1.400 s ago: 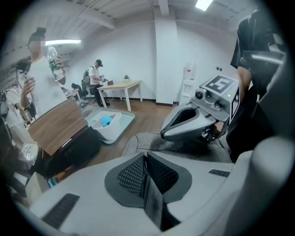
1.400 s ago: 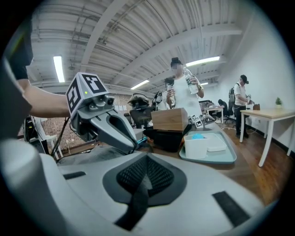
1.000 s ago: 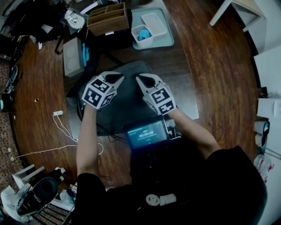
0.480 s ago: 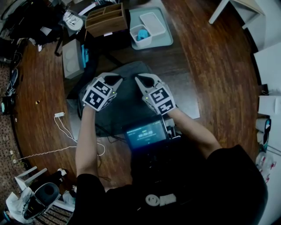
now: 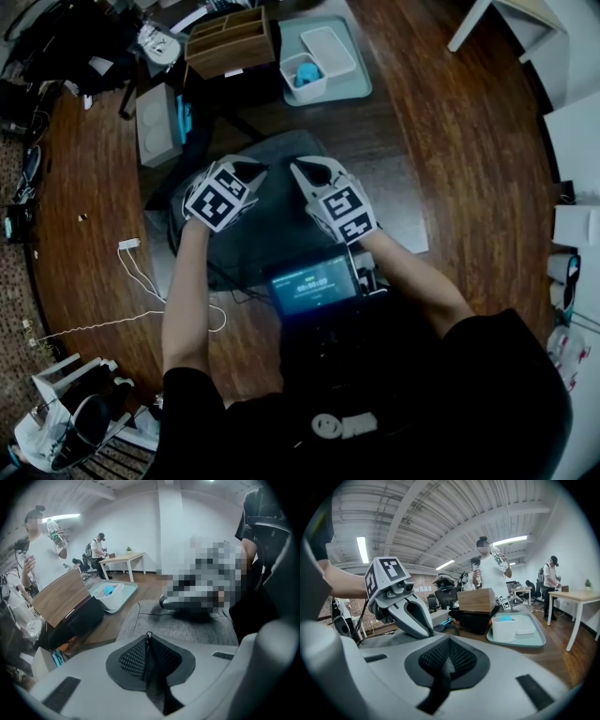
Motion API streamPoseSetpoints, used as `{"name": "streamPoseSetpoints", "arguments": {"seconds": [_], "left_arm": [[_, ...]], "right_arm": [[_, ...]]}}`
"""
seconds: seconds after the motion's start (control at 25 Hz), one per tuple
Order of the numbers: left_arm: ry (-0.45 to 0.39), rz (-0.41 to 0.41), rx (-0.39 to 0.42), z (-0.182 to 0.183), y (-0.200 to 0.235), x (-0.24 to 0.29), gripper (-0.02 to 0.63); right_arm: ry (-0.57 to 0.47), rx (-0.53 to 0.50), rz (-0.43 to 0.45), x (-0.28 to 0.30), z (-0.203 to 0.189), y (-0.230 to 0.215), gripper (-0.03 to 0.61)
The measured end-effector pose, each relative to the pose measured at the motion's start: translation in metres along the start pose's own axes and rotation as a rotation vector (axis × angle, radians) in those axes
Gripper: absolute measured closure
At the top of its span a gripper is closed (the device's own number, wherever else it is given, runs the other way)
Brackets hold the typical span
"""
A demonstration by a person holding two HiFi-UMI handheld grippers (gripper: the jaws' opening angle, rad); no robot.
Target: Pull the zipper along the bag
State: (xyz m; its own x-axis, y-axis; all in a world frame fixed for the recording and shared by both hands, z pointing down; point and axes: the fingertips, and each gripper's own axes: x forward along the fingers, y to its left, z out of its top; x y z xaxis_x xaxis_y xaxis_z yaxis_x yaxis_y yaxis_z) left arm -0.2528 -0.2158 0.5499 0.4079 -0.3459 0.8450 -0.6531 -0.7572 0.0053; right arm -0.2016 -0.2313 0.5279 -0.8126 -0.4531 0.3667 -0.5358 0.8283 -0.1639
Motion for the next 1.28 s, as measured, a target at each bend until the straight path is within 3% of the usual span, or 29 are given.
{"name": "streamPoseSetpoints", "arguments": {"seconds": [0.24, 0.6, 0.84, 1.28], "left_arm": [[-0.111, -0.037, -0.251, 0.004, 0.005, -0.008, 0.606], [-0.21, 0.043, -0.237, 0.003, 0.005, -0.017, 0.606], [-0.262, 0.035, -0.343, -0.014, 0.009, -0.025, 0.606], [-0.307, 0.082, -0.443, -0.053, 0.015, -0.056, 0.606]], "right_arm": [[-0.007, -0.007, 0.016, 0.0, 0.003, 0.005, 0.565], [0.057, 0.016, 0.107, 0.015, -0.014, 0.017, 0.565], [0.105, -0.02, 0.126, 0.028, -0.025, 0.029, 0.566], [0.131, -0.024, 0.138, 0.033, -0.031, 0.038, 0.566]]}}
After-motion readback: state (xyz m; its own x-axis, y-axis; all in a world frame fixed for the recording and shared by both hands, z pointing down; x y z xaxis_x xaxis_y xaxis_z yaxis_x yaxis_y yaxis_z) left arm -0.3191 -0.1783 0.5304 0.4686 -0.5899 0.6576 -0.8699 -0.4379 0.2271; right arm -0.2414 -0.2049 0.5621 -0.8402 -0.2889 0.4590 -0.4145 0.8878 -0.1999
